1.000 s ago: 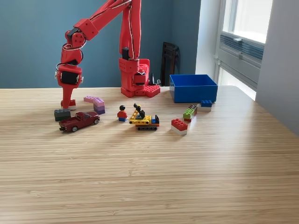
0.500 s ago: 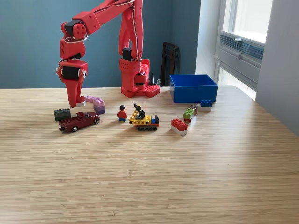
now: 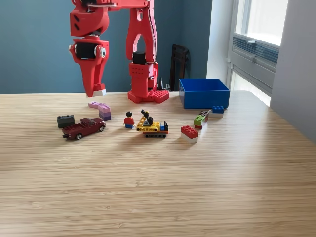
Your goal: Grasp a lego block and put it in the bin.
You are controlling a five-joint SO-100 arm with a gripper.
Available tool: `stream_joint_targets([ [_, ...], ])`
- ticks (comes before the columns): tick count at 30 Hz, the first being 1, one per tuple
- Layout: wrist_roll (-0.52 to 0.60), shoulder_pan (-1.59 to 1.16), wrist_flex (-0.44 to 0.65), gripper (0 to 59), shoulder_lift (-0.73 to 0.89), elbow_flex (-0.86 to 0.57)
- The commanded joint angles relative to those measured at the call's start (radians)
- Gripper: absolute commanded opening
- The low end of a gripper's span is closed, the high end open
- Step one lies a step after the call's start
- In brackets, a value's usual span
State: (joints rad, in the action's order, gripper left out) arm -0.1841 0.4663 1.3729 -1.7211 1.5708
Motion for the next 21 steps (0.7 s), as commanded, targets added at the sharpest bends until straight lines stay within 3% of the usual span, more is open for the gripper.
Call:
stream_joint_targets([
  [1,0.133,-0.173,0.094,0.0,-0.048,-0.173],
  [6,0.255,-0.341,0.169,0.0,-0.048,-0.245],
  [11,0.347,-0.508,0.176,0.0,-0.048,-0.232],
  [21,0.419,-0.85,0.175,0.0,-0.048,-0.198],
])
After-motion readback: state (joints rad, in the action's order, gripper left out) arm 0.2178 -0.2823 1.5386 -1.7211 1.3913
